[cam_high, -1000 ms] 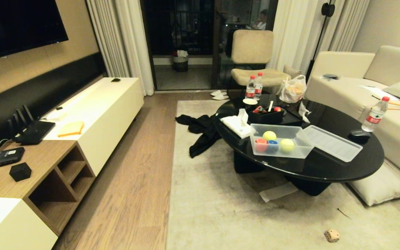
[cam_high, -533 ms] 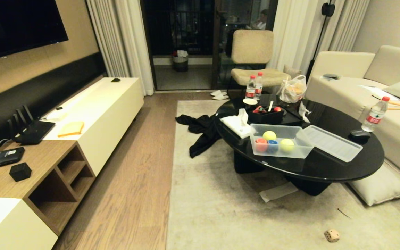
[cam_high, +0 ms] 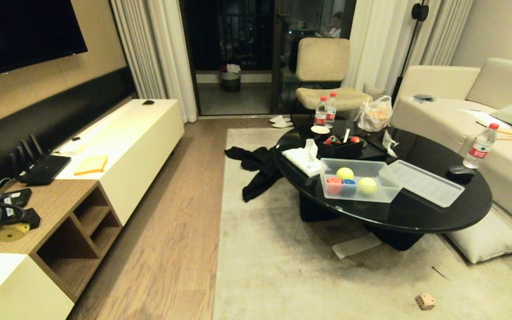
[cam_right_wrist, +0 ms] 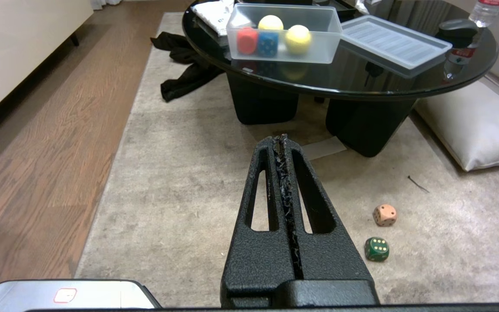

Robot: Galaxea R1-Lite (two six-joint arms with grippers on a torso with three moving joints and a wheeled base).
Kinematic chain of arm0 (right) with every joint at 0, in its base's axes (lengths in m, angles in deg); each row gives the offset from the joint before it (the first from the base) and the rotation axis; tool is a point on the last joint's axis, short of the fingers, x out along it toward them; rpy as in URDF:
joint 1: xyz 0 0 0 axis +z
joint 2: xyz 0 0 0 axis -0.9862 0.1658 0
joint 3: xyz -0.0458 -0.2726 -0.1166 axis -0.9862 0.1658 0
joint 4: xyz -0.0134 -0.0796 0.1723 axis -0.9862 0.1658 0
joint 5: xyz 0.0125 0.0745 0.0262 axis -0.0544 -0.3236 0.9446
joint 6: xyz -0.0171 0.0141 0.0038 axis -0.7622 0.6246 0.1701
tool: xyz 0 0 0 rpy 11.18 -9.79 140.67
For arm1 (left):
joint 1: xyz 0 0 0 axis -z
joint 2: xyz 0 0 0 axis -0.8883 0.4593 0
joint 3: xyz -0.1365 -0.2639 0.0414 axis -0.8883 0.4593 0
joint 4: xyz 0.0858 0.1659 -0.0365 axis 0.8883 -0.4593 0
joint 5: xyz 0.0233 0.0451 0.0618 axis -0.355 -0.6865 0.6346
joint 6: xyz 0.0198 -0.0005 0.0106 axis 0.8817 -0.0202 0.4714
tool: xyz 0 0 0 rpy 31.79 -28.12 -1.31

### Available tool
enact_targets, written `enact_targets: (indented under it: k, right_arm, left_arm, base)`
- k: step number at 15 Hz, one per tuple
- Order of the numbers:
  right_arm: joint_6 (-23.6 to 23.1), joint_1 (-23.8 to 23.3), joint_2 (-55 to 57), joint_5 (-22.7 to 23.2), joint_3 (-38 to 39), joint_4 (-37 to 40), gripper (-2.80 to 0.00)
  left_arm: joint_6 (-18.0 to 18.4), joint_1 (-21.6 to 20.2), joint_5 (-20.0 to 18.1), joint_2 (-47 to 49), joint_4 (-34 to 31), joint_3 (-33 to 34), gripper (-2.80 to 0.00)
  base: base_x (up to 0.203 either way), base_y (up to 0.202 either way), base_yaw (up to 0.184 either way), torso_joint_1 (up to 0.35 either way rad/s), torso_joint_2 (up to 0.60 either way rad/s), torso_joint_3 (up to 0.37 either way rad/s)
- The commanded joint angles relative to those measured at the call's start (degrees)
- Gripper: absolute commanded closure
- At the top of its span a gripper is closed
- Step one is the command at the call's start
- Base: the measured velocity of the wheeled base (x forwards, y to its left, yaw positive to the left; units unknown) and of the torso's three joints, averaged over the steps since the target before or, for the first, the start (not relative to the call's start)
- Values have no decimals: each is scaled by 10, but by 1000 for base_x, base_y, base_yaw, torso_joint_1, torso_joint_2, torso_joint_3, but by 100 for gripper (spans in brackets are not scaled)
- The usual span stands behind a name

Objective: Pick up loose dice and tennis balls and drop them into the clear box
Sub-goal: Pick up toys out of the box

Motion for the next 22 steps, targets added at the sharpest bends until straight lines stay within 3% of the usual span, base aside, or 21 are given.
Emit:
enact_targets:
  k: [1, 11, 16, 22]
  right_arm:
    - [0, 0, 0, 0, 0, 0, 0]
    - [0, 0, 1, 0, 0, 0, 0]
    - [0, -1, 1, 0, 0, 0, 0]
    - [0, 0, 0, 0, 0, -1, 0]
  left_arm:
    - [-12, 75, 8, -61, -3, -11, 0]
    - [-26, 322, 8, -236, -25, -27, 0]
    - [-26, 335, -10, -385, -86, 0, 0]
    - [-19, 337, -10, -613, -108, 185, 0]
  base:
    - [0, 0, 0, 0, 0, 0]
    - [0, 0, 0, 0, 0, 0]
    - [0, 0, 0, 0, 0, 0]
    - [0, 0, 0, 0, 0, 0]
